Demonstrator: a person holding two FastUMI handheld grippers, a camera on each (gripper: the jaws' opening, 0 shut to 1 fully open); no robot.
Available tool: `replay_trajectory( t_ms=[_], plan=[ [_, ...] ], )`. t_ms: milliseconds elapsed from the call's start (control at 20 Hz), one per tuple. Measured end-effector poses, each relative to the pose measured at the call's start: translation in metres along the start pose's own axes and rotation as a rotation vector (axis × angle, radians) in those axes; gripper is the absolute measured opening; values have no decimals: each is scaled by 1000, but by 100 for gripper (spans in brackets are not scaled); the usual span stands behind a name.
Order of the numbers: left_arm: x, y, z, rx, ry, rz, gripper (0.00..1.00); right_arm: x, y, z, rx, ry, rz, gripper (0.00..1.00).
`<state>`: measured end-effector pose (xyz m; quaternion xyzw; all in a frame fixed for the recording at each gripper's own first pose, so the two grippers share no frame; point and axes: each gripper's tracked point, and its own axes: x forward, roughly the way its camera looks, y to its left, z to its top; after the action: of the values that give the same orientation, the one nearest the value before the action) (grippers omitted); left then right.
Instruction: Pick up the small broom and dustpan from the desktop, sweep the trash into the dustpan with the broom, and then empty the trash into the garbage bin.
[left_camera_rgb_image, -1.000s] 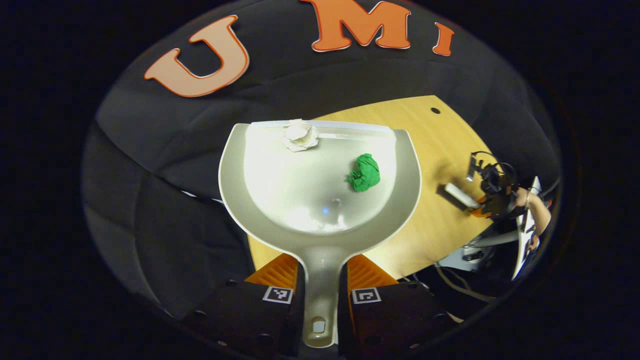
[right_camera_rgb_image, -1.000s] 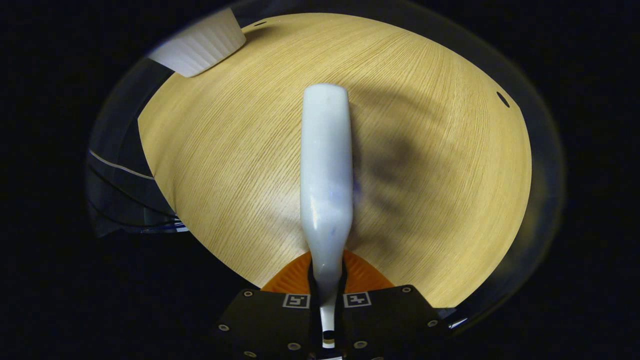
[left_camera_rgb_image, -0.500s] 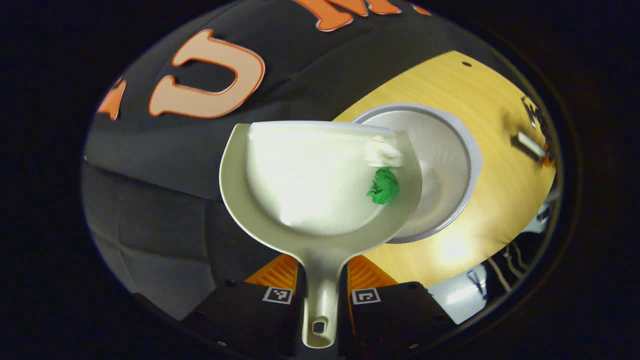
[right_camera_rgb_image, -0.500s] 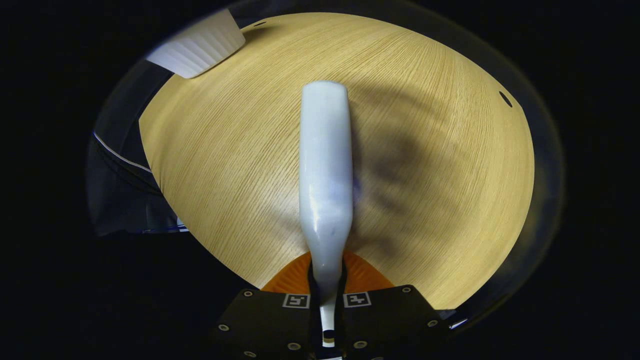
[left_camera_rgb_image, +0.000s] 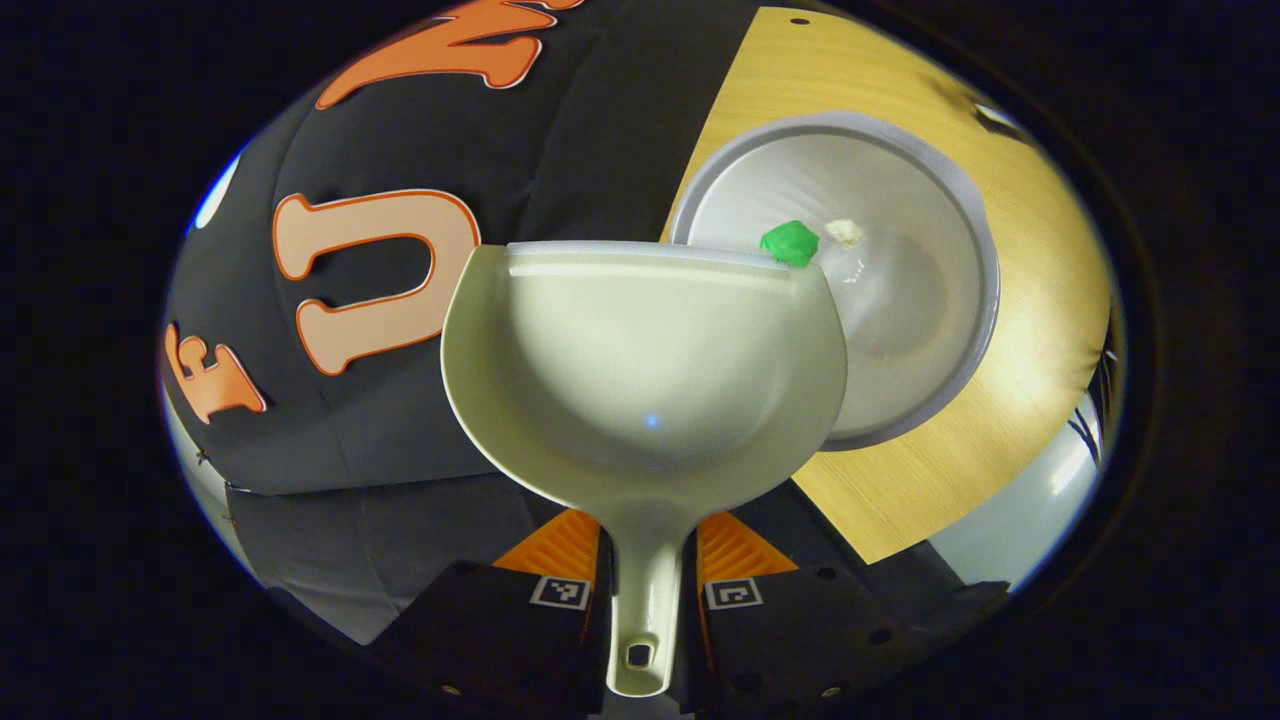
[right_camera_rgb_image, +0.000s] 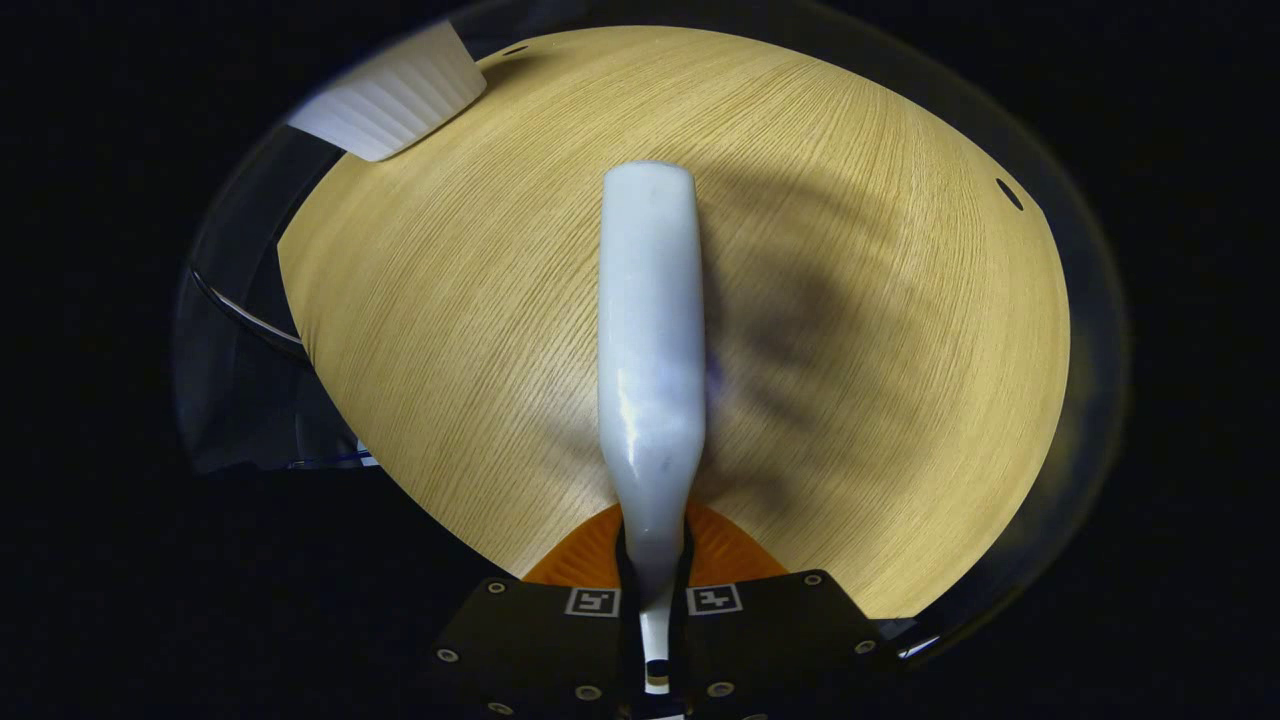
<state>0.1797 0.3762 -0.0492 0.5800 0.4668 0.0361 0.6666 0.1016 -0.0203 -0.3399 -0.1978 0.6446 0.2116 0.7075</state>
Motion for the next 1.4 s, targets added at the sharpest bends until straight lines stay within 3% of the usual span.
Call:
replay_trajectory(
  t_ms=[50,150,300,450,600,750,900,1150,1400],
  plan=[
    [3,-9,-2,-47,1,-52,27,1,-1,0,1,-1,1,10],
    [8,-29,1,-169,-5,-171,28,0,0,0,10,-1,4,10],
    [10,-40,18,-356,-10,-288,28,0,-1,0,19,5,6,10],
    [6,-45,28,-512,-37,-381,28,0,2,-1,25,16,4,10],
    [-3,-54,43,-620,-107,-424,28,-3,4,2,46,18,19,10],
    [-10,-56,61,-668,-172,-448,28,-2,5,3,89,4,17,10],
    [-36,-62,79,-651,-259,-459,28,-2,3,4,116,-6,11,10],
    [-80,-97,131,-594,-354,-596,28,-6,-7,0,162,-30,19,10],
    [-112,-154,166,-551,-368,-751,28,-16,-12,4,223,-88,47,9]
  ],
)
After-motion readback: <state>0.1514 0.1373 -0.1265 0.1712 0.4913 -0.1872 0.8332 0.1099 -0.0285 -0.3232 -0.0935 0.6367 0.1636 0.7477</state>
